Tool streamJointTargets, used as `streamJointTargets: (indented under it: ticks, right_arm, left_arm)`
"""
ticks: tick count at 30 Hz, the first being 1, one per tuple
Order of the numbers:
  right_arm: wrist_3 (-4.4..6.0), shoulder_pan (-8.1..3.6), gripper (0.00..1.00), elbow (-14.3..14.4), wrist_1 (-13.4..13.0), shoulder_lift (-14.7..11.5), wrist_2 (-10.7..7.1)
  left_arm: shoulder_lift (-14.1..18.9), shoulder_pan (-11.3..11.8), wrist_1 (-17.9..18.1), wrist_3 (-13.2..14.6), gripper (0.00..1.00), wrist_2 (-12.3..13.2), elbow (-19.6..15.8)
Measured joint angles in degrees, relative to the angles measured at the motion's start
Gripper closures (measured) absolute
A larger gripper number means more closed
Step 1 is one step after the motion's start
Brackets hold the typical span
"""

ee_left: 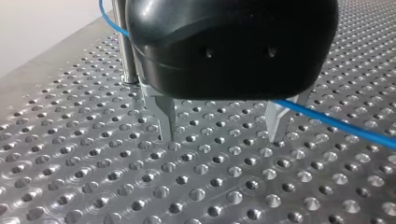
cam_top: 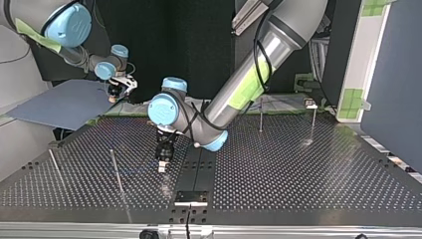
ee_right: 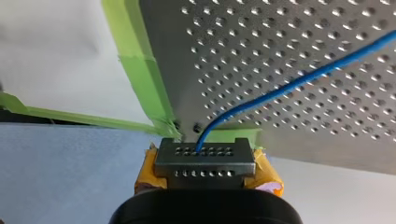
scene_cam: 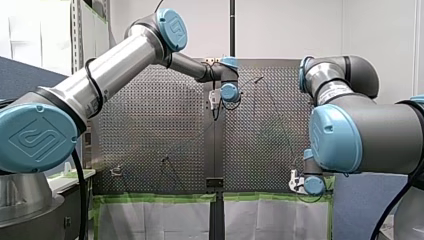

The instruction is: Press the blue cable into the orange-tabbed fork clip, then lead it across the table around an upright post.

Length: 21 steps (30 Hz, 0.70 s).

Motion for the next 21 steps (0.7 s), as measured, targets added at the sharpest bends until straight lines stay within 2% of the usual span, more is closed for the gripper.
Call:
streamJointTargets:
  ticks: [5,11,16,21]
  right_arm:
    - [-0.12,0.07,1.00,-0.83,-1.10,2.29,-0.16]
    - [-0.21,0.10,1.00,-2.21,-3.06,2.78,-1.31]
    - [-0.22,-0.02,1.00,-3.43,-2.88,2.79,-2.41]
    - [0.06,-0.33,1.00,-3.70,-2.65,2.80,-2.88]
  left_arm:
    - [0.00,-0.06,-0.71,0.08,0.05,-0.68,0.02]
    - [0.00,-0.34,-1.29,0.65,0.05,-1.19,0.06]
    - [0.00,-0.45,-1.82,1.29,0.05,-2.01,0.08]
    - [0.05,-0.46,-2.72,-0.02,0.03,-2.23,0.08]
